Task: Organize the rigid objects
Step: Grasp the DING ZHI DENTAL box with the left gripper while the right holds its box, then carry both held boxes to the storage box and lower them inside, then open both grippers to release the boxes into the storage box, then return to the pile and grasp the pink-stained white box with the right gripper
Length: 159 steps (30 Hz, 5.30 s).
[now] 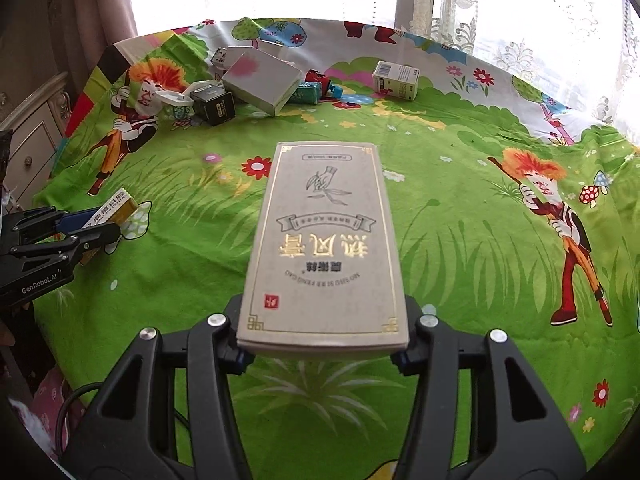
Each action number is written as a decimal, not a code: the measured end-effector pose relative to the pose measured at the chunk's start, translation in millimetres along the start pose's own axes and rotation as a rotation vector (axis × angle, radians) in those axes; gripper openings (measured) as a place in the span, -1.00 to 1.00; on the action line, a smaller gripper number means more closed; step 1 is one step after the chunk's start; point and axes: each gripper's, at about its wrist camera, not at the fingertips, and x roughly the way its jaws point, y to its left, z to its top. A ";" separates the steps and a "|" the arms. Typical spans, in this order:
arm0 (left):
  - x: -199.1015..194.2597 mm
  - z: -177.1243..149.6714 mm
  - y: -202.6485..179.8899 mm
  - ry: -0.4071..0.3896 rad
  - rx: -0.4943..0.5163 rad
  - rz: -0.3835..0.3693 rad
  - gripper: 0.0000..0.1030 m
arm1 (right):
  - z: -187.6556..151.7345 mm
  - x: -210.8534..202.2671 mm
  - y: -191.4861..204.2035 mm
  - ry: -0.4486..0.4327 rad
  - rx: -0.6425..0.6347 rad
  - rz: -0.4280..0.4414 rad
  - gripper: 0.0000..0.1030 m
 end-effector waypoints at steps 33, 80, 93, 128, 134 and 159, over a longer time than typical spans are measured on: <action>-98.9 -34.1 -95.0 -0.096 0.172 -0.111 -0.39 | -78.2 -144.2 24.3 -0.128 0.005 -0.084 0.08; -118.4 -84.9 -398.6 0.121 0.733 -0.728 0.00 | -258.9 -287.6 -187.3 0.021 0.441 -0.636 0.14; -64.7 -29.0 -238.7 -0.083 0.488 -0.251 0.45 | -213.8 -260.2 -164.5 0.009 0.432 -0.524 0.55; 49.8 23.2 73.4 0.071 -0.181 0.144 0.89 | 190.6 152.7 68.7 0.070 -0.592 0.029 0.78; 53.1 24.8 70.0 0.094 -0.156 0.150 1.00 | 216.9 188.6 80.9 0.051 -0.691 0.073 0.78; 57.5 31.5 70.1 0.144 -0.239 0.204 1.00 | 57.4 69.1 -45.6 0.228 -0.127 0.236 0.50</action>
